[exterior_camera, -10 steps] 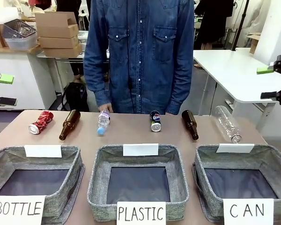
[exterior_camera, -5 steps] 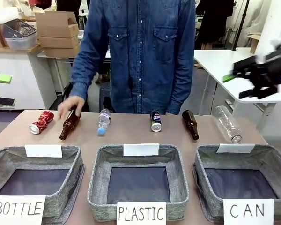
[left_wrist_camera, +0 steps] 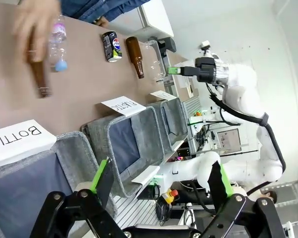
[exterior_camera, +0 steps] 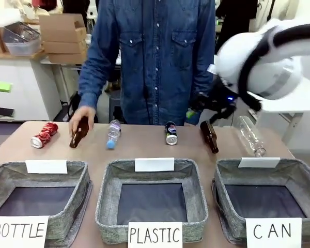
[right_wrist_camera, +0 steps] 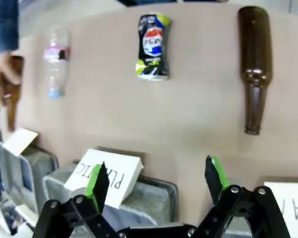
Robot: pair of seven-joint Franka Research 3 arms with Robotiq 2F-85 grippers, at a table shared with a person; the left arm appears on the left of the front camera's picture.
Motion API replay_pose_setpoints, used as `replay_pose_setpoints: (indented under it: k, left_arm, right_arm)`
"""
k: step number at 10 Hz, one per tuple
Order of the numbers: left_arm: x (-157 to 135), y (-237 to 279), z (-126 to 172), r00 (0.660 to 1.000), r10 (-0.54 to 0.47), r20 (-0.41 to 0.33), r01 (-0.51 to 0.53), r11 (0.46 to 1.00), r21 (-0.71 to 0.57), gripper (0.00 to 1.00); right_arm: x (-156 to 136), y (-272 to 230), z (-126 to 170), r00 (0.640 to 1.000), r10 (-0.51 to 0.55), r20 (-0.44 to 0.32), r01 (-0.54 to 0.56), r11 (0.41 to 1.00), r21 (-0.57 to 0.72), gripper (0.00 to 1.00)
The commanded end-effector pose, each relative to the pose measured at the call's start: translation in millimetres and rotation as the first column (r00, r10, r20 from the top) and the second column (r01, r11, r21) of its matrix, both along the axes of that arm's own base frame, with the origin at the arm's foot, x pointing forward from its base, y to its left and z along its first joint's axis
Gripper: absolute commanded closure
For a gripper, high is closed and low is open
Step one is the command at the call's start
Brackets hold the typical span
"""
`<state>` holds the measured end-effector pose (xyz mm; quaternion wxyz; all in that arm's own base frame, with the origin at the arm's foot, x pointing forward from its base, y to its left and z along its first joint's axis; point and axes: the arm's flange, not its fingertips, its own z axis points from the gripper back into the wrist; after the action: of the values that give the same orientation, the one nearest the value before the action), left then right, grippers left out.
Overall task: Sort the can waste into the basket.
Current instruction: Pick up the can waste from the table and place it in the right Fabric basket.
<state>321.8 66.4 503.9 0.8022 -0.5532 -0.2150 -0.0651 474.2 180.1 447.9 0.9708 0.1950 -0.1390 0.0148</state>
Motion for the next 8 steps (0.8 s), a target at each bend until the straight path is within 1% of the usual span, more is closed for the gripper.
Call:
replay_pose_setpoints:
  k: [1,2,3,4,5,6,7,8]
  left_arm:
    - [0.6,-1.1,3.1,1.000,-0.001,0.016,0.002,1.000,-0.022,0.00]
    - [0.6,-1.1,3.1,1.000,-0.001,0.016,0.002,1.000,-0.022,0.00]
    - [0.6,-1.1,3.1,1.000,-0.001,0.016,0.002,1.000,-0.022,0.00]
    - [0.6,-1.1,3.1,1.000,-0.001,0.016,0.002,1.000,-0.022,0.00]
    - [0.6,-1.1,3.1,1.000,-0.001,0.016,0.002,1.000,-0.022,0.00]
    - [0.6,-1.1,3.1,1.000,-0.001,0.016,0.002,1.000,-0.022,0.00]
    - [0.6,-1.1,3.1,1.000,-0.001,0.016,0.002,1.000,-0.022,0.00]
    - [0.6,-1.1,3.1,1.000,-0.001,0.016,0.002,1.000,-0.022,0.00]
  right_arm:
    - [-13.5,-12.9,16.2,0.999,-0.022,0.033,0.021,1.000,0.014,0.00]
    - [0.0,0.0,0.0,1.000,0.000,0.000,0.000,1.000,0.000,0.00]
    - [-35.9,-76.7,23.0,1.000,-0.021,-0.007,0.022,0.970,0.241,0.00]
    - [-66.0,-120.6,32.5,0.999,-0.054,0.005,0.050,0.954,0.295,0.00]
    - [-85.5,-150.8,35.6,0.994,-0.107,-0.005,0.103,0.944,0.312,0.00]
    - [-92.3,-167.4,33.2,0.991,-0.132,-0.018,0.130,0.932,0.339,0.00]
    - [-95.1,-176.6,30.1,0.991,-0.131,-0.015,0.128,0.922,0.365,0.00]
    - [-93.9,-176.5,29.0,0.986,-0.166,0.018,0.146,0.908,0.394,0.00]
